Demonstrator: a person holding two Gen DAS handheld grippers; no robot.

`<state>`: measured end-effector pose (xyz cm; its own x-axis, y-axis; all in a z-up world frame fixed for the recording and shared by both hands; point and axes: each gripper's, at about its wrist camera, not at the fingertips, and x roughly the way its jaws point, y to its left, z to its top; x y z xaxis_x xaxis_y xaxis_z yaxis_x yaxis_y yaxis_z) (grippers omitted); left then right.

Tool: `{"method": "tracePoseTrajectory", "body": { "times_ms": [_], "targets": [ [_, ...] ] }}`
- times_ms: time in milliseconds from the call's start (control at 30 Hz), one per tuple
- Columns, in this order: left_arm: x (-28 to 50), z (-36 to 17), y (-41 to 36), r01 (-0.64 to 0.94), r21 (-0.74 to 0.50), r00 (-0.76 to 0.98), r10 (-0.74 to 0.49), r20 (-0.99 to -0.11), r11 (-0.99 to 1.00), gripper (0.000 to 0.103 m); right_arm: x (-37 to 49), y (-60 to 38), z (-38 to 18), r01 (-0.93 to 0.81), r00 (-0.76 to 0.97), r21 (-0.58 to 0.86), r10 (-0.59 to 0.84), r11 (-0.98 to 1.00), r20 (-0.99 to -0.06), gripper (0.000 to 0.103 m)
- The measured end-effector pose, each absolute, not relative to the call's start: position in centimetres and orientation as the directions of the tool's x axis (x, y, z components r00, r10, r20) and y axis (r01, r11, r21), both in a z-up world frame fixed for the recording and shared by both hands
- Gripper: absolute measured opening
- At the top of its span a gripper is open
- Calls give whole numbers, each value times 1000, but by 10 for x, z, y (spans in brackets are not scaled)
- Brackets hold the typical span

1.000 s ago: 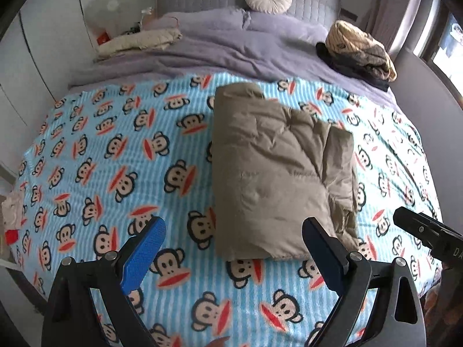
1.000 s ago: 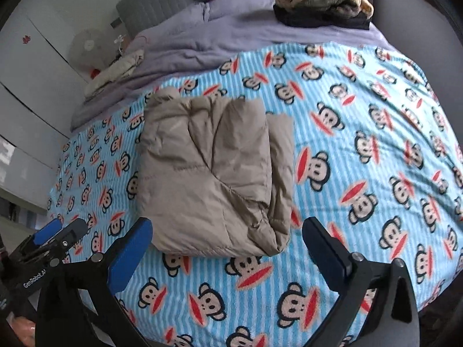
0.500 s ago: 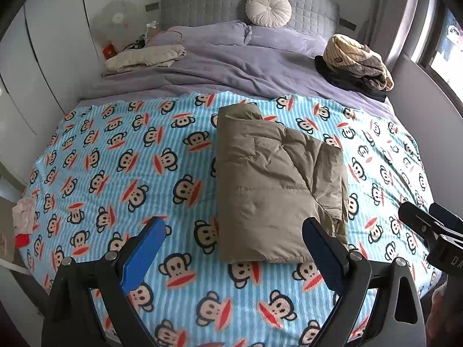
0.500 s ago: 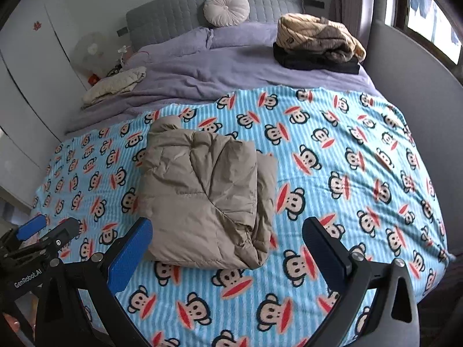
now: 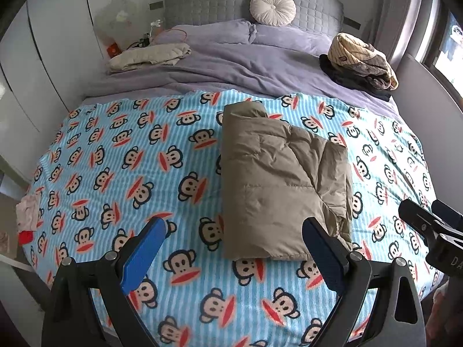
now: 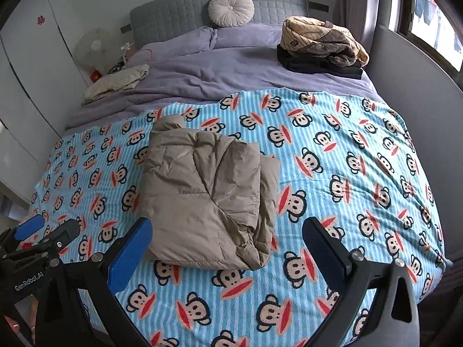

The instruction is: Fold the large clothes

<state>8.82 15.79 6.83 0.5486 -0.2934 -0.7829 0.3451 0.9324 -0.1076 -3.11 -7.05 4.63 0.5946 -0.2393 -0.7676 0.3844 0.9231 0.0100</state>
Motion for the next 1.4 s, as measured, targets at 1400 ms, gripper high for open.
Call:
{"method": "tracePoseTrajectory", "body": {
  "times_ms": [1400],
  "targets": [
    [90, 63, 160, 342, -106, 540, -287, -791, 934, 96, -28, -70, 44, 382, 591, 8, -238, 924, -771, 103]
  ]
}}
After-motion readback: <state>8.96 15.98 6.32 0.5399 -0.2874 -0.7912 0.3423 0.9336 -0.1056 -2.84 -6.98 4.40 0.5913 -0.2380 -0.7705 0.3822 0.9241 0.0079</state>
